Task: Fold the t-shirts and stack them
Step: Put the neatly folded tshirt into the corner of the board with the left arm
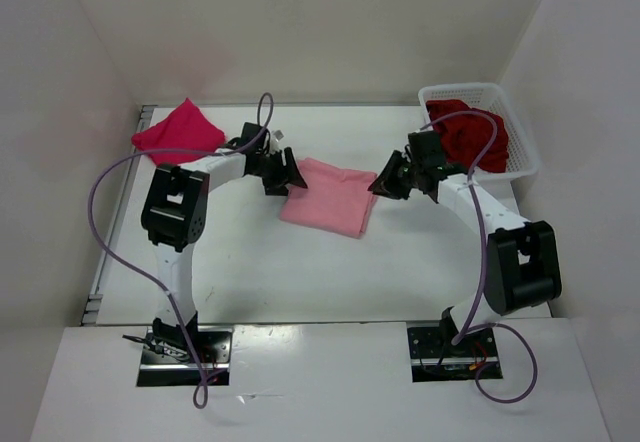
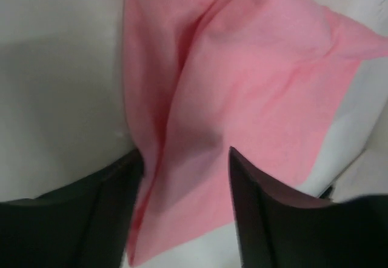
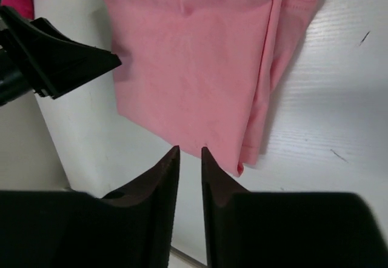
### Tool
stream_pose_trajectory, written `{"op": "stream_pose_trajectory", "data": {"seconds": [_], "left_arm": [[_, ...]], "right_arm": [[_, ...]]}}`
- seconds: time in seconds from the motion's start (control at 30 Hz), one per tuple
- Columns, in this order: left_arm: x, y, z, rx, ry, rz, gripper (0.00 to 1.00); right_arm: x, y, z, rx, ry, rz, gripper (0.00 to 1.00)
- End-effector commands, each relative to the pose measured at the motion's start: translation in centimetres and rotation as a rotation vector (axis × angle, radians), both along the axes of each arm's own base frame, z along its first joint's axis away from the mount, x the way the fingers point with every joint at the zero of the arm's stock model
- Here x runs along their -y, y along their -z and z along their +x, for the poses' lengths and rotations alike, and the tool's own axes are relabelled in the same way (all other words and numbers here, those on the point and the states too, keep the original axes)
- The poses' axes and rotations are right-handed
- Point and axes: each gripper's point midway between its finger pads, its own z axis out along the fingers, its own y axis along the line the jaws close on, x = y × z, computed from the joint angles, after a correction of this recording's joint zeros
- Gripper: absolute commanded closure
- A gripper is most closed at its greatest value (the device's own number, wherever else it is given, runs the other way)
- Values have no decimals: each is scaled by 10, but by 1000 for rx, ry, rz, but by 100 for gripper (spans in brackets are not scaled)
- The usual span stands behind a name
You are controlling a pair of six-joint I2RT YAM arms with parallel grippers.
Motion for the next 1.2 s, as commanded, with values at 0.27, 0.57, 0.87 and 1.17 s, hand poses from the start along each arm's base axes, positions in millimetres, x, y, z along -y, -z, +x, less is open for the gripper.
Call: {"op": "stream_pose_trajectory", "data": {"seconds": [0.27,0.57,0.87,1.17], "left_arm": [[47,-26,48,107,31,-39,100],[-37,-183,116,373,-146,-156,100],[-284,-153,80,329,-719,-152,49],[-325,-140,1,289,-937,-102,0]], "right_arm": [[-9,-40,-9,101,-37,65,60],[5,-46,-12,117,-37,61,58],[-4,-29,-14,75,-94,86,59],[-18,-14,-26,29,-150,89,46]]}}
